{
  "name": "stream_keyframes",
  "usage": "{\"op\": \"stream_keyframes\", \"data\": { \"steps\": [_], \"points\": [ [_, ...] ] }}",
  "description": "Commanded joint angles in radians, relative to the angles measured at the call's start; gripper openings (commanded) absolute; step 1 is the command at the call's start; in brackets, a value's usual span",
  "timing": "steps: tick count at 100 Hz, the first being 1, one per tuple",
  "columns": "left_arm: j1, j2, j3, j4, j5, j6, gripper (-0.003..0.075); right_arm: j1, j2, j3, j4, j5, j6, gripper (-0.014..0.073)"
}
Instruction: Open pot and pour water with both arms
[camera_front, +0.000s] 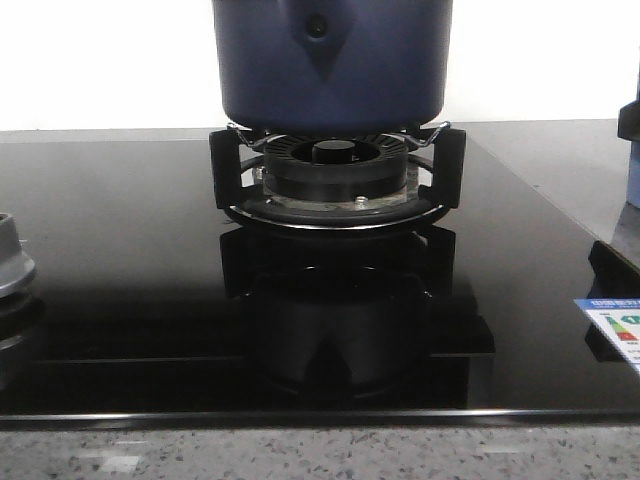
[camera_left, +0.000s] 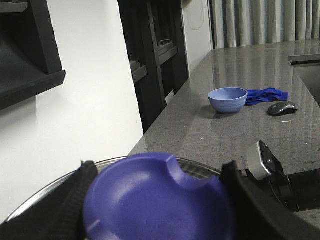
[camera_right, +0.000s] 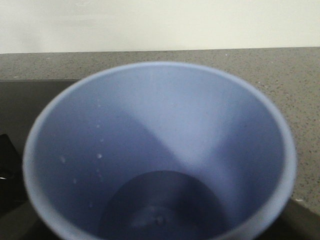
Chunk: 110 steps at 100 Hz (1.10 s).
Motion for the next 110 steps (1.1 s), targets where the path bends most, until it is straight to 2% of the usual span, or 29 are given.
{"op": "stream_keyframes", "data": {
  "steps": [1, 12, 24, 50, 88, 110],
  "points": [
    [0.002, -0.045, -0.039, -0.092, 0.016, -0.024, 0.0260, -0.008, -0.026, -0.027, -0.002, -0.100, -0.001, 0.0286],
    [0.013, -0.045, -0.039, -0.092, 0.027, -0.033, 0.0260, -0.008, -0.083, -0.027, -0.033, -0.111, -0.001, 0.0258],
    [0.038, -0.051, -0.039, -0.092, 0.044, -0.055, 0.0260, -0.008, -0.167, -0.050, -0.134, -0.099, -0.001, 0.0258],
    [0.093, -0.090, -0.039, -0.058, 0.072, -0.087, 0.0260, 0.007, -0.291, -0.236, -0.292, 0.091, -0.001, 0.0258],
    [0.099, -0.112, -0.039, -0.030, 0.101, -0.120, 0.0260, 0.208, -0.197, -0.611, -0.461, 0.438, -0.001, 0.0258],
    [0.099, -0.125, -0.039, -0.030, 0.103, -0.141, 0.0260, 0.301, -0.087, -0.747, -0.577, 0.529, -0.001, 0.0258]
  ]
}}
